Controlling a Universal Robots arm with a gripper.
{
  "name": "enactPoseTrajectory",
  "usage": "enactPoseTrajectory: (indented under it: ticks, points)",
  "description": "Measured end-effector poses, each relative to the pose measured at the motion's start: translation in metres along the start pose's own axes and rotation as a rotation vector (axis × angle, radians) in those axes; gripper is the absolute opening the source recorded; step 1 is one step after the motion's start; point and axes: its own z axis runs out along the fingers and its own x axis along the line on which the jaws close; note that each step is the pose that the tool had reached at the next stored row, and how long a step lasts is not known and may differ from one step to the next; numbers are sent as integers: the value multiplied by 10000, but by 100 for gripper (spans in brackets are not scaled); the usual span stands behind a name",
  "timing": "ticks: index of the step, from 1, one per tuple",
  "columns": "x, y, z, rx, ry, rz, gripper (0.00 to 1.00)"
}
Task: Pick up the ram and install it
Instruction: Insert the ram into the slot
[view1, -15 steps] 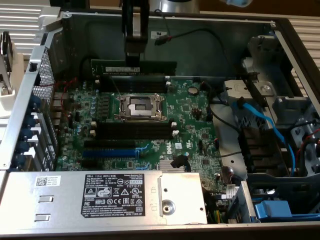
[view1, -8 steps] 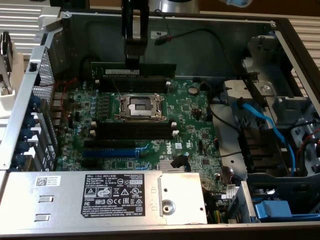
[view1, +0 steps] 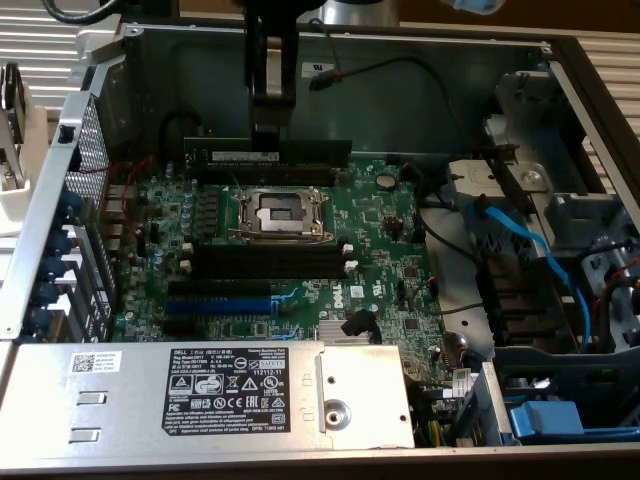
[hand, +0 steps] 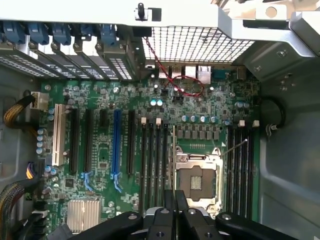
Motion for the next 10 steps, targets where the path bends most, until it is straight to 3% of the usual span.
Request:
enactPoseTrajectory:
  ticks: [10]
  points:
    - [90, -14, 73, 1, -1, 1, 12]
